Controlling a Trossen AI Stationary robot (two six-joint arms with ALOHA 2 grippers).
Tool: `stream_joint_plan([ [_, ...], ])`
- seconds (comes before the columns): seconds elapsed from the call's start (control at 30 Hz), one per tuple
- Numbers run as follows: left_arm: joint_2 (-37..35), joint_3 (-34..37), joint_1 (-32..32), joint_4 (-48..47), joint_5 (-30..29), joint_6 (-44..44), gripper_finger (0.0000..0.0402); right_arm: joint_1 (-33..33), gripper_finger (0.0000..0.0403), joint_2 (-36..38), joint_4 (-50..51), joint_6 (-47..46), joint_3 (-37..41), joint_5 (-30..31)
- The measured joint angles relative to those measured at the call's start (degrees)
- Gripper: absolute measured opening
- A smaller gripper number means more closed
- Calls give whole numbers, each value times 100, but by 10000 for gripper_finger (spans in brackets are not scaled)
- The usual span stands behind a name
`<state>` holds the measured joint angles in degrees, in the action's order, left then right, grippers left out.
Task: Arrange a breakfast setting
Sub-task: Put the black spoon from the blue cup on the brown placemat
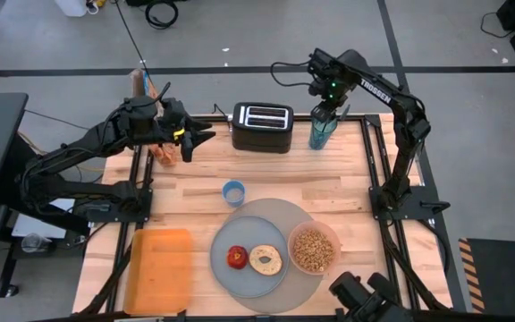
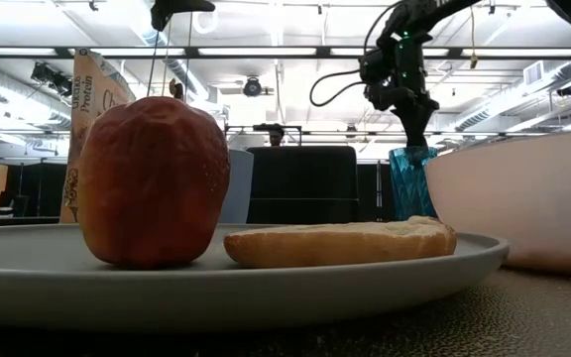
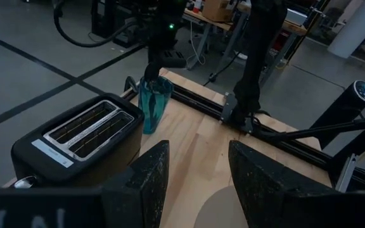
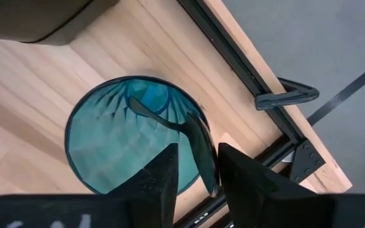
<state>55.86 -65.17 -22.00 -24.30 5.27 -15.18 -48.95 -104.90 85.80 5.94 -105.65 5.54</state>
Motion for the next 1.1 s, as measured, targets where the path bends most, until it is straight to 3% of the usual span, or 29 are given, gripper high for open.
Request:
stream_joint_plan([
  [1.1, 0, 0, 0, -2, -2, 157, 172, 676, 18, 2, 122, -354, 2, 520],
])
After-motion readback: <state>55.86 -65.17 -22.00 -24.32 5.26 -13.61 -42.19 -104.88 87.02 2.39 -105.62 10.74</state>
